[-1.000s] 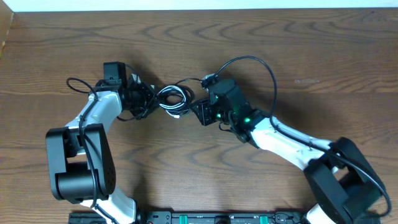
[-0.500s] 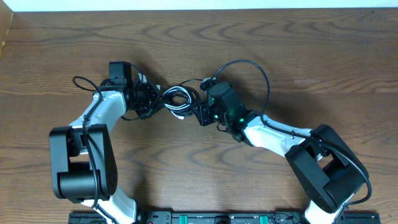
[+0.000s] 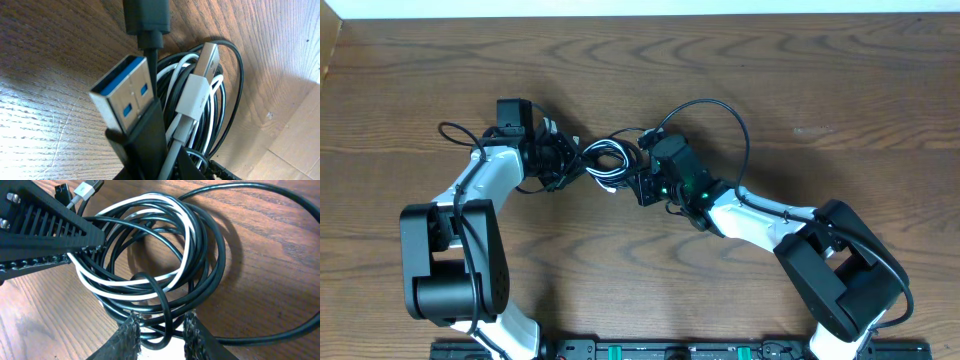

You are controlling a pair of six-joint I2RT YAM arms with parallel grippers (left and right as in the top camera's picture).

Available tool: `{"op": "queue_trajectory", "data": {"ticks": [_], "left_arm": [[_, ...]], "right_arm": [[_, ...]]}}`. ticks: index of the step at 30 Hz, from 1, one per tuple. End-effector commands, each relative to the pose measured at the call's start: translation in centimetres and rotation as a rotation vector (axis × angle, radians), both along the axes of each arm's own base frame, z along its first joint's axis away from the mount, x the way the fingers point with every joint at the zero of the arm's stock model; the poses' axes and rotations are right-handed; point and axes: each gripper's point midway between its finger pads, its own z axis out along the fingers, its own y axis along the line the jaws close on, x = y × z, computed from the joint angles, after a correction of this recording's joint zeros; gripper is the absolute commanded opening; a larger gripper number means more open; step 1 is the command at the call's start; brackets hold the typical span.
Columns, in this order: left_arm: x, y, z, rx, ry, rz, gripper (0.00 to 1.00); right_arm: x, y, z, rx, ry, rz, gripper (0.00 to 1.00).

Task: Untangle cables

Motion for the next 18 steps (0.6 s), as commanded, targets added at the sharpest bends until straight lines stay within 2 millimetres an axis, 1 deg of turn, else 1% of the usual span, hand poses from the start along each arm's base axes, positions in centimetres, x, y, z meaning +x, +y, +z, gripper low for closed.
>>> {"op": "queue_trajectory", "data": {"ticks": [1,3,4,6,7,9,11,14,16,17,18], "left_arm": [[0.1,-0.3,0.2,-0.010,-0.011,-0.015,0.09],[0.1,-0.3,0.2,-0.010,-0.011,-0.015,0.09],[0.1,-0.3,0.2,-0.009,-0.011,-0.015,0.09],[0.1,-0.3,0.2,-0.009,-0.011,-0.015,0.09],[0.1,-0.3,0.2,-0.009,-0.011,-0.015,0.09],[0.1,-0.3,0.2,-0.009,-0.011,-0.015,0.09],[0.1,-0.1,0.1,0.004,-0.010,-0.010,0.09],[0.3,0.9,-0.5,0.066,-0.006,0.011,0.09],[0.4,1.8,-1.1,0.128,-0.002,0.032,0.09],[0.5,2.3,-1.3,0.155,-0.001,0.041,0.08],[0.5,2.7,-1.5,0.182,0.001,0.051,0.08]], "right_arm": [[-0.2,0.3,-1.5,-0.009,0.030,-0.008,0.26],[-0.2,0.3,-2.5,-0.012,0.047,-0.016,0.24],[-0.2,0.3,-2.7,-0.013,0.048,-0.016,0.21],[0.0,0.3,-2.9,-0.009,0.045,-0.018,0.06],[0.1,0.4,-2.8,-0.006,0.041,-0.018,0.01],[0.1,0.5,-2.1,0.010,0.034,-0.012,0.01],[0.0,0.9,-0.7,0.049,0.029,0.018,0.01],[-0.5,1.6,2.6,0.130,-0.011,0.126,0.01],[-0.4,1.8,5.1,0.196,-0.035,0.157,0.01],[-0.4,1.8,5.9,0.221,-0.039,0.164,0.01],[-0.3,1.9,7.5,0.272,-0.038,0.171,0.01]]}}
